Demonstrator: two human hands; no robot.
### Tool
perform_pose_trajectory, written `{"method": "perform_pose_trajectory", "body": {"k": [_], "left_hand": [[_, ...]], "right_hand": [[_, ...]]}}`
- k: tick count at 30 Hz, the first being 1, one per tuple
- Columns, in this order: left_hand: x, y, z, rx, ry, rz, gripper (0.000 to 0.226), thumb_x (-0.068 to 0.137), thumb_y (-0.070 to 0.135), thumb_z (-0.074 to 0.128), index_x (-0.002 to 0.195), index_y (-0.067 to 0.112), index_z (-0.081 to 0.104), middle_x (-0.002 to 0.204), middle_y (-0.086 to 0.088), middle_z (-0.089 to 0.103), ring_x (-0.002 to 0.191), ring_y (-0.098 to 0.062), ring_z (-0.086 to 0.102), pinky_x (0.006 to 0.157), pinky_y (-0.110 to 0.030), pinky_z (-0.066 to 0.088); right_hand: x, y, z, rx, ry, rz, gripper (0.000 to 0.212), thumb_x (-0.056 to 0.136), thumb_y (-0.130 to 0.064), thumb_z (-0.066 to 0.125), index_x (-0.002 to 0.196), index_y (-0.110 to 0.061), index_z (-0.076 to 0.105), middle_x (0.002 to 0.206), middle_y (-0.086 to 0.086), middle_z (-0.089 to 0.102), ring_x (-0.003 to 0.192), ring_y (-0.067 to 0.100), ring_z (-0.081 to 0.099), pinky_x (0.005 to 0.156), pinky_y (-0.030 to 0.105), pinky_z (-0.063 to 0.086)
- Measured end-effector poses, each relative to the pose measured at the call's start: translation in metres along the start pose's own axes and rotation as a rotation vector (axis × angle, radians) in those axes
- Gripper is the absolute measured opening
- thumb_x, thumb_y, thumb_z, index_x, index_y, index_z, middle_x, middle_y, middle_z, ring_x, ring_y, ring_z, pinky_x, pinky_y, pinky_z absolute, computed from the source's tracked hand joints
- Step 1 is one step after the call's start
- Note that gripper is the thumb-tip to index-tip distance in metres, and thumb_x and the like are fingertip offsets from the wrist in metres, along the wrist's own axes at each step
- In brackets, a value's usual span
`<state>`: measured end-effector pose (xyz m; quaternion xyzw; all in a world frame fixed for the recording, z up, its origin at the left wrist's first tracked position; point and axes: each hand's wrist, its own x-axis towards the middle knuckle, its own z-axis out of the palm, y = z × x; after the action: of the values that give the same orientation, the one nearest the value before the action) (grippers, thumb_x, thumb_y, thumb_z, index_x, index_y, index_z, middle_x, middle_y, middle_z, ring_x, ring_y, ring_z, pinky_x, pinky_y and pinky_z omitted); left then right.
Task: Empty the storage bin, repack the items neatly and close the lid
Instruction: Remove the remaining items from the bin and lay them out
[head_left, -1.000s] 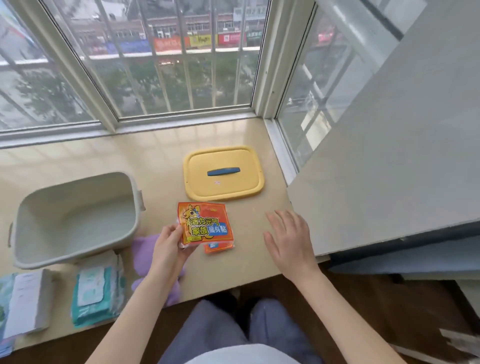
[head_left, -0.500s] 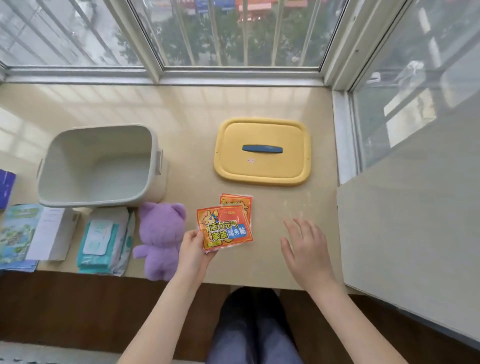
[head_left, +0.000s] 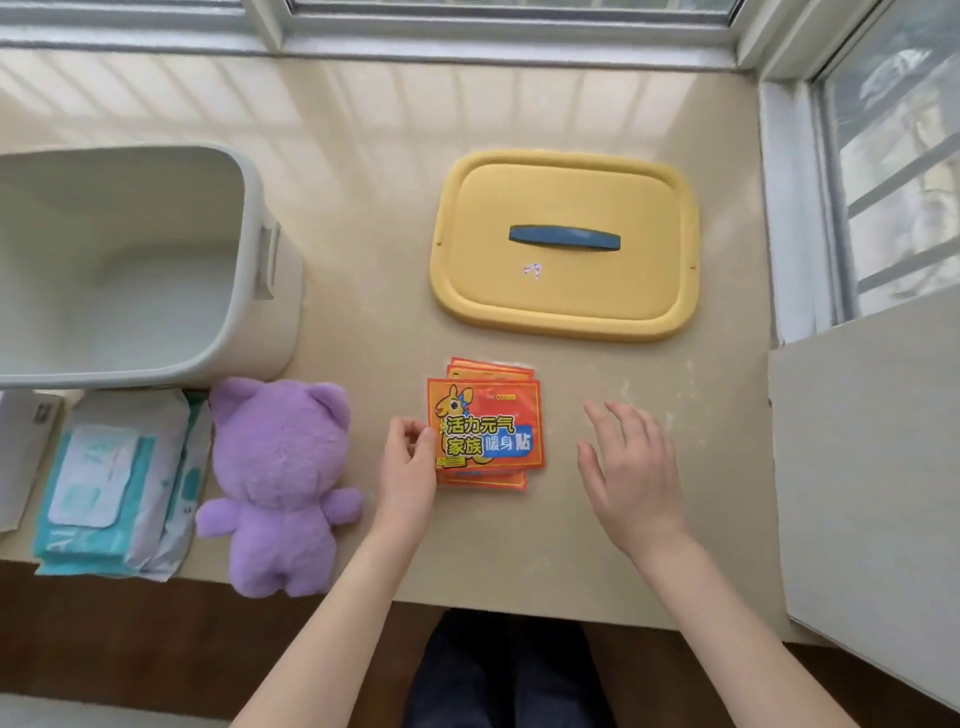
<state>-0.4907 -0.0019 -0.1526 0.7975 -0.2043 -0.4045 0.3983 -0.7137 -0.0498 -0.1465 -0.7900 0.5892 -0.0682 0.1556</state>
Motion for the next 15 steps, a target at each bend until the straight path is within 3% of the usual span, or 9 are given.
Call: {"method": "perform_pose_trajectory", "body": {"k": [5,7,12,15], "left_hand": [[0.001,-0.008,-0.012,0.153,-0.046,0.090,0.007,0.093,0.011,0.053,0.094,0.017,0.057,0.094,-0.001,0.064,0.082,-0.016,0.060,0.068,-0.025,0.044],[-0.001,-0.005,-0.019,0.195,-0.069,0.130,0.016,0.092,0.008,0.053,0.103,0.017,0.058,0.104,-0.002,0.062,0.085,-0.016,0.059,0.071,-0.021,0.046],[-0.003,-0.004,-0.034,0.323,-0.080,0.230,0.033,0.089,0.010,0.061,0.121,0.013,0.056,0.115,-0.001,0.059,0.093,-0.016,0.055,0.085,-0.034,0.049],[0.005,-0.006,-0.032,0.369,-0.106,0.324,0.044,0.083,0.014,0.071,0.125,0.012,0.055,0.113,0.000,0.057,0.095,-0.015,0.053,0.086,-0.036,0.047]], "right_hand": [[-0.010,-0.006,0.000,0.001,-0.023,0.041,0.050,0.093,-0.034,0.038,0.129,-0.007,0.059,0.126,0.020,0.060,0.117,0.041,0.054,0.094,0.052,0.048],[-0.011,-0.011,-0.006,0.018,-0.023,0.024,0.049,0.094,-0.033,0.038,0.129,-0.006,0.059,0.126,0.019,0.061,0.117,0.040,0.055,0.096,0.051,0.047],[0.008,-0.034,-0.016,0.097,-0.031,-0.127,0.048,0.095,-0.033,0.041,0.131,-0.006,0.057,0.129,0.013,0.060,0.123,0.034,0.051,0.106,0.041,0.037],[0.030,-0.047,-0.006,0.132,-0.084,-0.229,0.050,0.093,-0.037,0.044,0.134,-0.010,0.056,0.133,0.008,0.059,0.129,0.030,0.046,0.105,0.044,0.040]]}}
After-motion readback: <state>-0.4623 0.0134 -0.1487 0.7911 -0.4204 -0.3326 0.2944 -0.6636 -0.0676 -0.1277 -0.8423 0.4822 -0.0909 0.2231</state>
